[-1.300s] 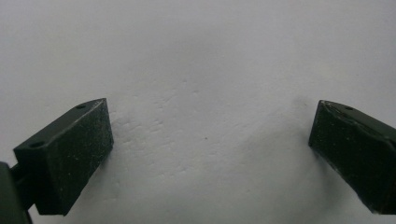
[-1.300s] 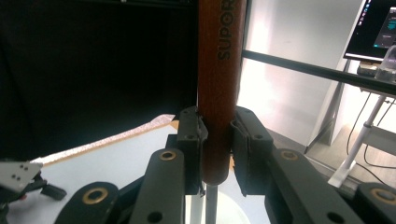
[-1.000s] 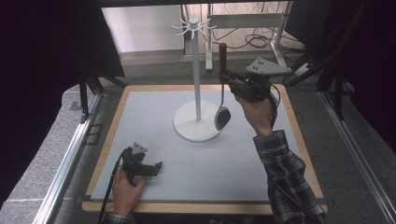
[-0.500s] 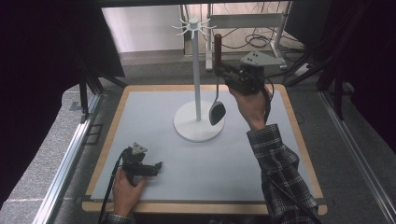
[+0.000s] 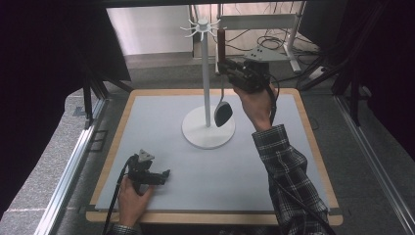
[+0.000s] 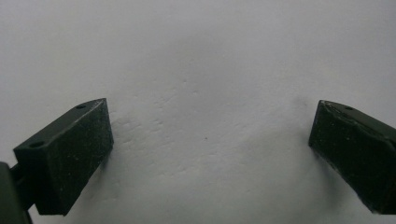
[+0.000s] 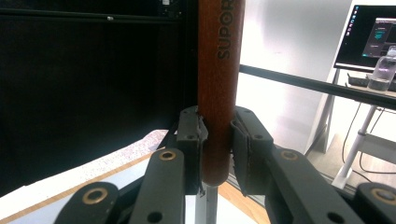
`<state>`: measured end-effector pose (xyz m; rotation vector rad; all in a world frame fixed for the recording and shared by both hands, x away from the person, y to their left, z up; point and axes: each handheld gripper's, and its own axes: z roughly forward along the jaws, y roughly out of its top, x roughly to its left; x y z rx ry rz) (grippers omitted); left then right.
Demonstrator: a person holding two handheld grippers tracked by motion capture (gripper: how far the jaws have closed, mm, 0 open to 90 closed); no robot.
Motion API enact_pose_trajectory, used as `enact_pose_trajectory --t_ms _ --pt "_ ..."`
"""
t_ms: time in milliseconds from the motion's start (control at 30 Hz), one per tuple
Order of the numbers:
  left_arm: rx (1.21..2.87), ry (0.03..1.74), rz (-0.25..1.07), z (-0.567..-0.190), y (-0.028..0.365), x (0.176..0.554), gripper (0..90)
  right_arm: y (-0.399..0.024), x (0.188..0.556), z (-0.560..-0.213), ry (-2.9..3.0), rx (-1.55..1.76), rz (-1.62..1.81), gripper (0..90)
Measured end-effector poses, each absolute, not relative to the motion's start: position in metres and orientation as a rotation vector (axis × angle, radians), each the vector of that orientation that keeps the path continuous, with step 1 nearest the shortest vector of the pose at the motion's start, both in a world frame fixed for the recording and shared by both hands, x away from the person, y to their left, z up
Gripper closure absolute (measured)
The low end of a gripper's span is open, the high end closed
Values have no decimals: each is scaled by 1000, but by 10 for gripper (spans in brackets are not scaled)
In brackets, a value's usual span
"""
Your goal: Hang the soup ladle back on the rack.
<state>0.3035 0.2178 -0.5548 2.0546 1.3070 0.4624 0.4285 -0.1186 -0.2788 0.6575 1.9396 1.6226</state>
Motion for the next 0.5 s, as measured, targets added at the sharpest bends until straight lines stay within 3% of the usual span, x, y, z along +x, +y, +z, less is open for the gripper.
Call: enact_pose_trajectory --t_ms 500 --pt "2058 1306 462 -555 218 304 1 -107 437 -282 1931 666 1592 740"
